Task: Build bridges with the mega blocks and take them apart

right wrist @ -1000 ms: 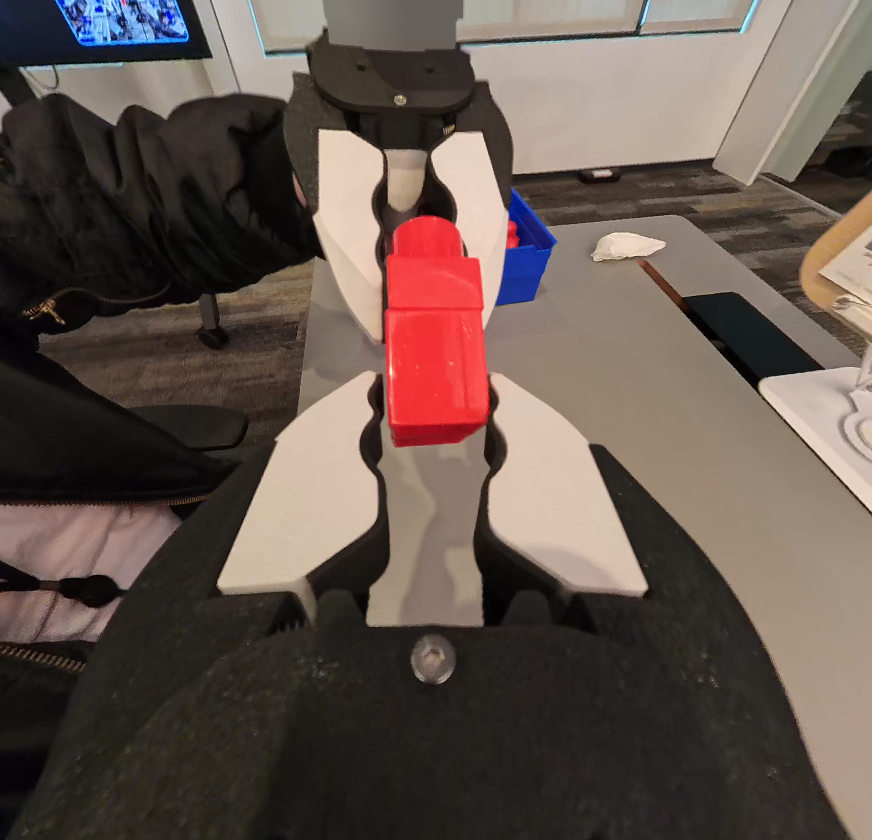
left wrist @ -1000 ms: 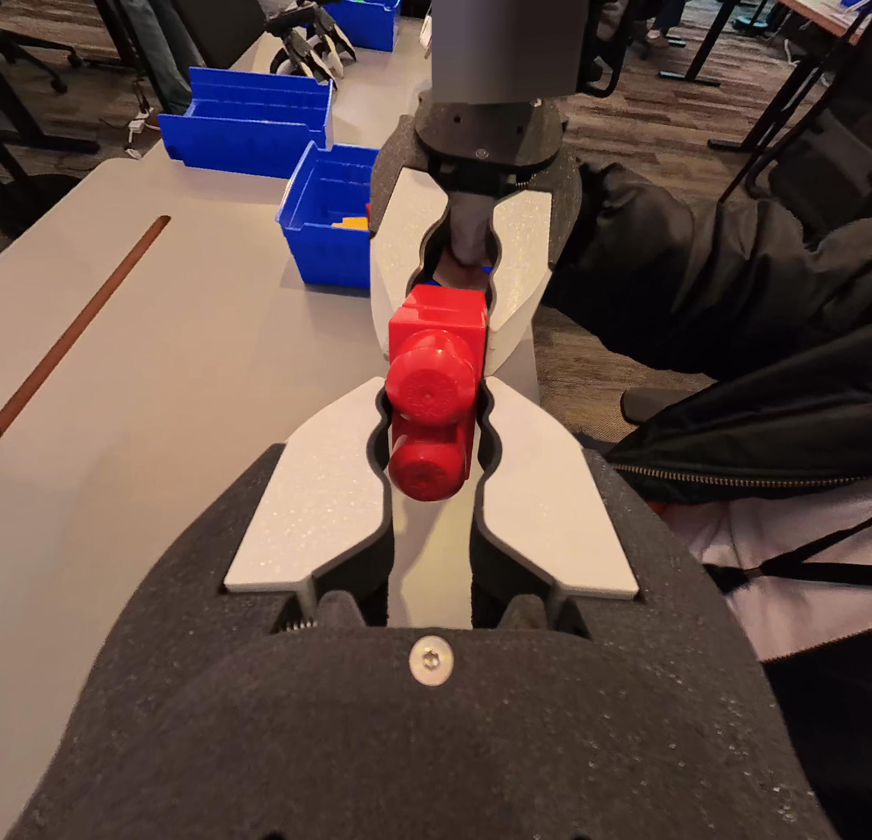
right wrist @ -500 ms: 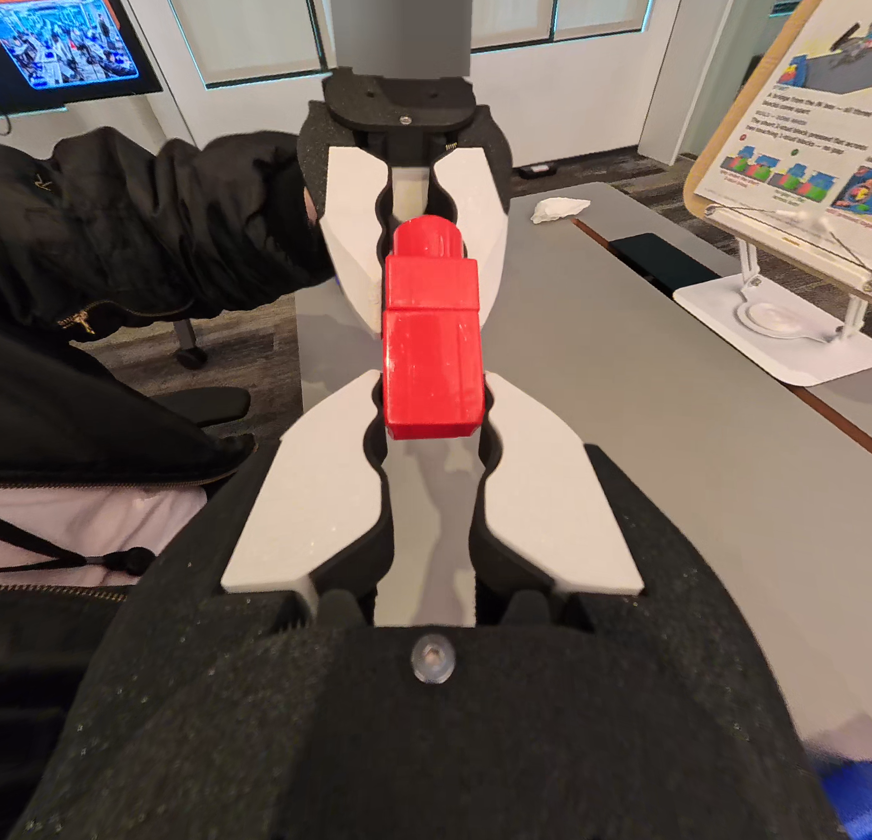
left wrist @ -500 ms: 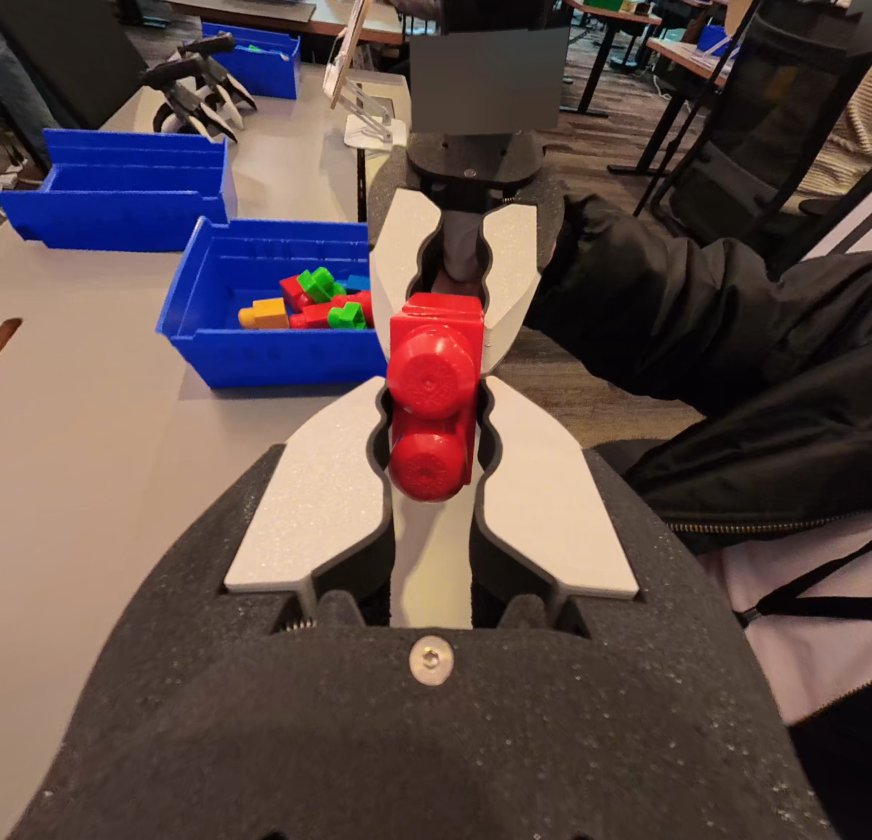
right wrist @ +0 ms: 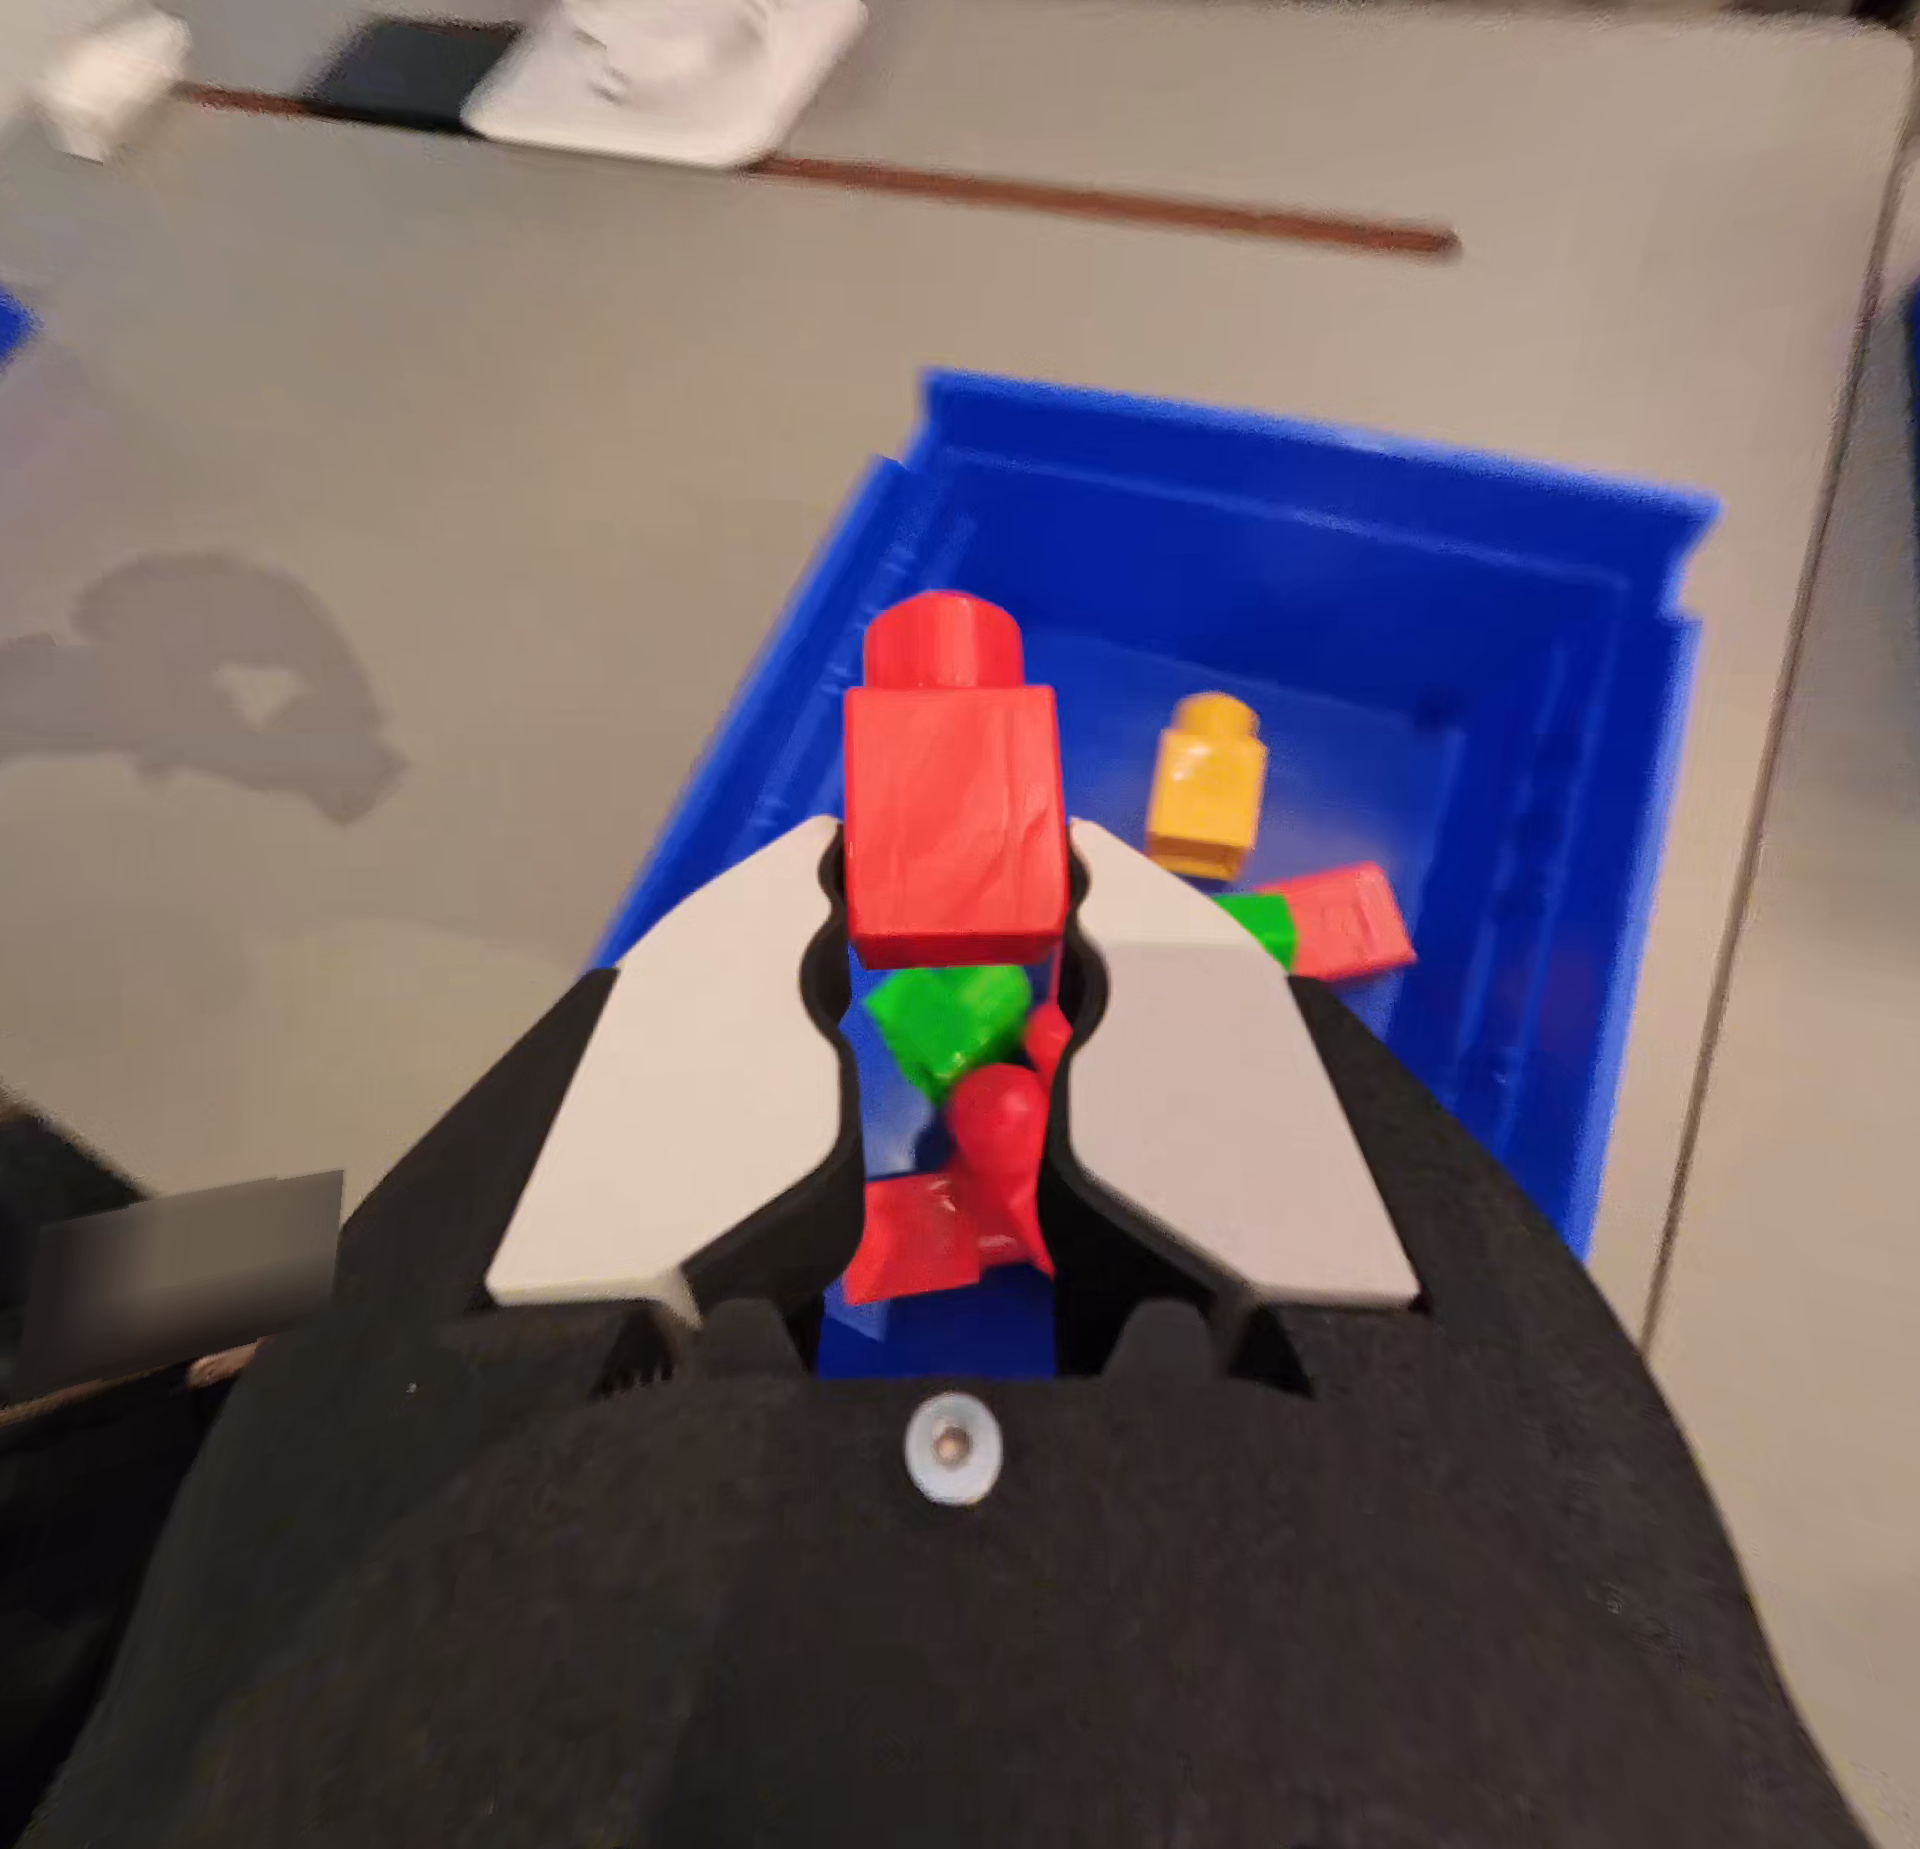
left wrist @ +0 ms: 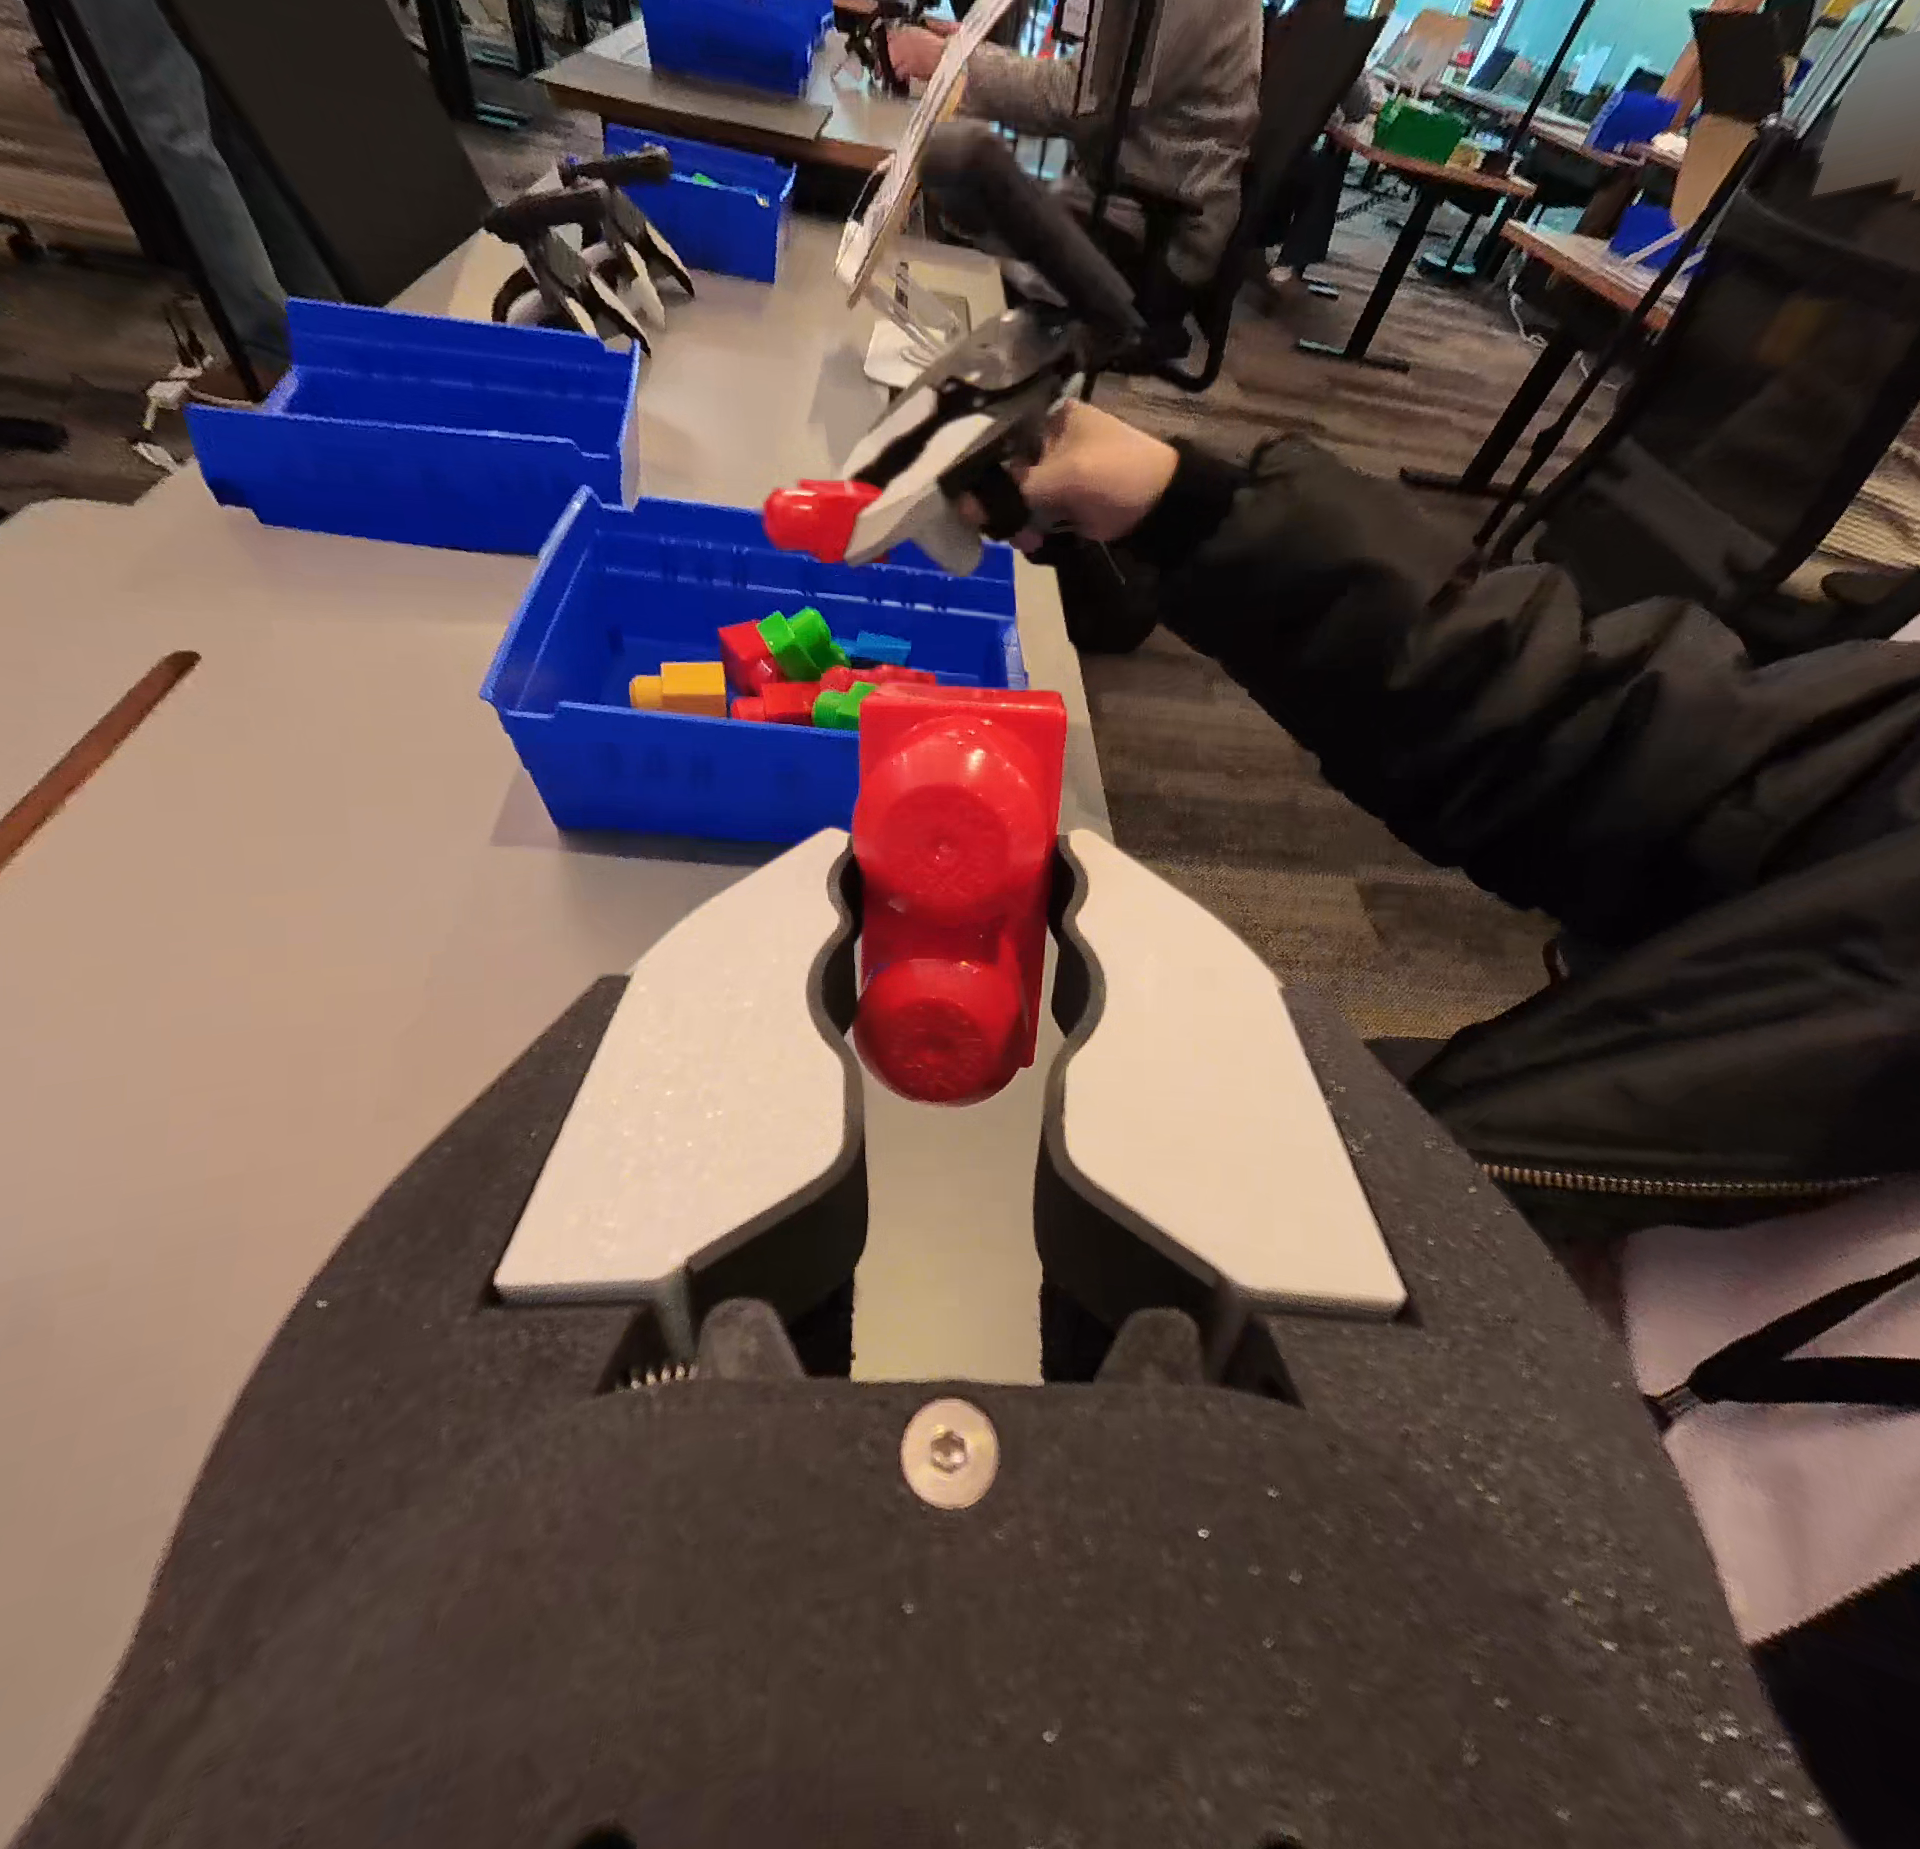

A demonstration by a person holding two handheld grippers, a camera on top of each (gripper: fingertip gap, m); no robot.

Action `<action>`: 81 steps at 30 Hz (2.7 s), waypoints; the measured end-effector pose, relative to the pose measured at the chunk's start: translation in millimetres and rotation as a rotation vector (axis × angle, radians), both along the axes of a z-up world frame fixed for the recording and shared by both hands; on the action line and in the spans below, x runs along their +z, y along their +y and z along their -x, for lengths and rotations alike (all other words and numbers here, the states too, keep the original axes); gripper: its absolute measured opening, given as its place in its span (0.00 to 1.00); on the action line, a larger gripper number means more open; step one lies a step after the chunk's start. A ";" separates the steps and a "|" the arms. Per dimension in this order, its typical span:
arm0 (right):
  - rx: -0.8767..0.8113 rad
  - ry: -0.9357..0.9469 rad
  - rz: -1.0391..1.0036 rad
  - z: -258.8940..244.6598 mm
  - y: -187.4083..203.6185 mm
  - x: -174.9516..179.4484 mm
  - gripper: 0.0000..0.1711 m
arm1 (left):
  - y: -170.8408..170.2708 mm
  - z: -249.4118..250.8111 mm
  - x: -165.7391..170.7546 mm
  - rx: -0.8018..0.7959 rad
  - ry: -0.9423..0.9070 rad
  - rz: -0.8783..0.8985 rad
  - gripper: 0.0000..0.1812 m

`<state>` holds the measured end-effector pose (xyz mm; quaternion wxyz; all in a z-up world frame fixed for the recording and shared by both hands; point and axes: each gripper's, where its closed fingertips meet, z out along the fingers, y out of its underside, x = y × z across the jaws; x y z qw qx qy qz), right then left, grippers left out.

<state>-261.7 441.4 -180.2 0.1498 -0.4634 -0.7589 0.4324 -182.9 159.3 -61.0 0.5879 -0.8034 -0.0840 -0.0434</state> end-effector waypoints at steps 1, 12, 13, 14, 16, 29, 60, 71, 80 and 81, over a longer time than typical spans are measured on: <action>-0.039 -0.029 -0.030 7.0 8.0 -14.0 0.21 | 2.6 -2.4 -3.3 -0.010 -0.014 0.007 0.19; 0.268 0.202 0.147 -12.2 -87.3 35.1 0.36 | 9.8 4.6 -2.9 0.017 -0.085 -0.026 0.19; 0.383 0.238 0.203 -29.4 -118.6 52.6 0.39 | 11.9 4.7 -1.3 0.011 -0.096 -0.040 0.19; 0.482 0.260 0.233 -45.0 -146.3 65.3 0.40 | 14.5 4.7 -0.2 0.005 -0.107 -0.050 0.19; 0.618 0.283 0.229 -66.0 -189.2 77.9 0.41 | 20.1 3.8 0.0 -0.002 -0.115 -0.062 0.19; 0.829 0.227 0.210 -90.2 -264.7 82.1 0.21 | 21.2 -10.5 -8.0 -0.037 -0.075 -0.005 0.19; 0.195 0.158 0.040 22.5 -82.4 16.7 0.32 | -86.3 -4.0 -59.4 0.153 -0.017 0.262 0.19; 0.947 0.334 -0.115 -109.5 -318.3 58.2 0.31 | -35.2 -33.5 -83.1 -0.015 0.047 0.411 0.19; 0.987 0.275 -0.052 -115.1 -318.0 54.1 0.20 | -31.3 -41.2 -79.4 -0.034 0.121 0.433 0.19; 0.972 0.276 -0.054 -112.3 -313.3 54.2 0.20 | -32.2 -40.5 -79.6 -0.032 0.115 0.430 0.21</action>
